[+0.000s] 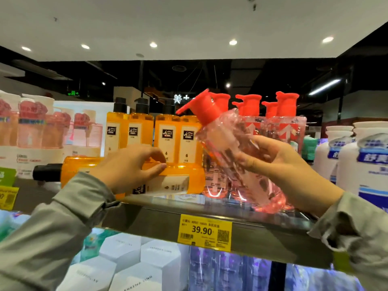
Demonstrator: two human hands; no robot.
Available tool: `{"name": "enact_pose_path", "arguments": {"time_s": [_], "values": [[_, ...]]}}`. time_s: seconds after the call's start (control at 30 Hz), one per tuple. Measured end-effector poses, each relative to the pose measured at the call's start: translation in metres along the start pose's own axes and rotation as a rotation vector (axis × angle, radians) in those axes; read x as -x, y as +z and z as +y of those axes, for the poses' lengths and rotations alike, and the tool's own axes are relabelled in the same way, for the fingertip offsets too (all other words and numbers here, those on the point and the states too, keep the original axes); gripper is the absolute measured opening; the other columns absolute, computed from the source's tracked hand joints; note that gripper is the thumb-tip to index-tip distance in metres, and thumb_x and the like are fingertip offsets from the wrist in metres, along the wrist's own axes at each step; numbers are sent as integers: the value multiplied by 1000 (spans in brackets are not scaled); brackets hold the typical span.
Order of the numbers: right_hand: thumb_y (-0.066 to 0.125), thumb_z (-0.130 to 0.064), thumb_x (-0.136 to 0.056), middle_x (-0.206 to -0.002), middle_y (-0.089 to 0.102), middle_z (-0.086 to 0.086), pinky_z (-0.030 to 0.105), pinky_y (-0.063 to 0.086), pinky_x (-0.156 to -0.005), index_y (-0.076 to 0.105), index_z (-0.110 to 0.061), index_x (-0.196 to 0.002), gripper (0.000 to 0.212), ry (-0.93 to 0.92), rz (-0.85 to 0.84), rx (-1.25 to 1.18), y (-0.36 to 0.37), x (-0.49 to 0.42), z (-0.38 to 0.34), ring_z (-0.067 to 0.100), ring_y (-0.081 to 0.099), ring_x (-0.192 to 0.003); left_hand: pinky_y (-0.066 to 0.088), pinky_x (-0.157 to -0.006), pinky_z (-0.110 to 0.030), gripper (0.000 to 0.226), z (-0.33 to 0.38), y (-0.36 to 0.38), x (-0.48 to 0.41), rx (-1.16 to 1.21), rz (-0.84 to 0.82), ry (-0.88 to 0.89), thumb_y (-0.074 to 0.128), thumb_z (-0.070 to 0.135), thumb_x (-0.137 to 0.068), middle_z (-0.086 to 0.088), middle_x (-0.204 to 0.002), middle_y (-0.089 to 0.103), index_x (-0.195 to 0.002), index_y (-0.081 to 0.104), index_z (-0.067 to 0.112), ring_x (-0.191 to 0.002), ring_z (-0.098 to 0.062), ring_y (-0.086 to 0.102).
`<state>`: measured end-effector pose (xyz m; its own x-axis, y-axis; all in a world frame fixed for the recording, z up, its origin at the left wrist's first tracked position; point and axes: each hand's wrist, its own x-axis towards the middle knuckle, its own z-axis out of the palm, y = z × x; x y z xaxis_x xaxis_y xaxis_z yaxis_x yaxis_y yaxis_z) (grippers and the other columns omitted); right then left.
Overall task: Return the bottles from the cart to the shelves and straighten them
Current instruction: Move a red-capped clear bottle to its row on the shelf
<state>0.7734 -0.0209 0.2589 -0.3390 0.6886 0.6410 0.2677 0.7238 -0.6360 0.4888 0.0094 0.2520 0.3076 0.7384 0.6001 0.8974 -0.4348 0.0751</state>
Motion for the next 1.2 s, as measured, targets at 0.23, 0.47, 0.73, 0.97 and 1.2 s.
{"name": "enact_pose_path", "arguments": {"time_s": [0.23,0.47,0.73,0.97,1.2], "values": [[59,-41,-77,-99,71,5,32,52,-81,64,-13,-111,44,124,114,-226,-19,9,8,21,66,-91,46,-88,-23,30,42,16,-17,-47,24,154,43,54,-90,23,-117,55,-115,53,41,-105,2,50],[59,-55,-78,-128,62,-5,50,43,-101,44,-26,-136,67,186,136,-222,-43,27,7,17,57,-120,47,-79,-20,30,78,40,-37,-27,5,305,47,54,-90,17,-105,61,-109,59,34,-90,4,53],[62,-64,-75,-131,59,-10,53,33,-110,34,-31,-142,80,206,121,-227,-46,32,7,11,54,-123,46,-65,-23,25,89,60,-46,89,-50,293,52,49,-90,12,-73,59,-96,64,28,-62,1,49],[75,-44,-59,-90,67,-21,3,47,-65,41,-28,-116,69,111,337,52,-33,31,4,-15,60,-84,42,-56,-16,23,85,64,-47,295,-133,292,60,48,-85,9,-70,63,-92,68,27,-60,-2,53],[74,-33,-63,-92,70,-24,6,48,-59,61,-30,-109,48,61,336,47,-47,40,4,-8,65,-82,40,-55,-13,31,83,66,-45,307,-208,252,60,57,-80,11,-79,64,-93,68,30,-61,2,50]]}}
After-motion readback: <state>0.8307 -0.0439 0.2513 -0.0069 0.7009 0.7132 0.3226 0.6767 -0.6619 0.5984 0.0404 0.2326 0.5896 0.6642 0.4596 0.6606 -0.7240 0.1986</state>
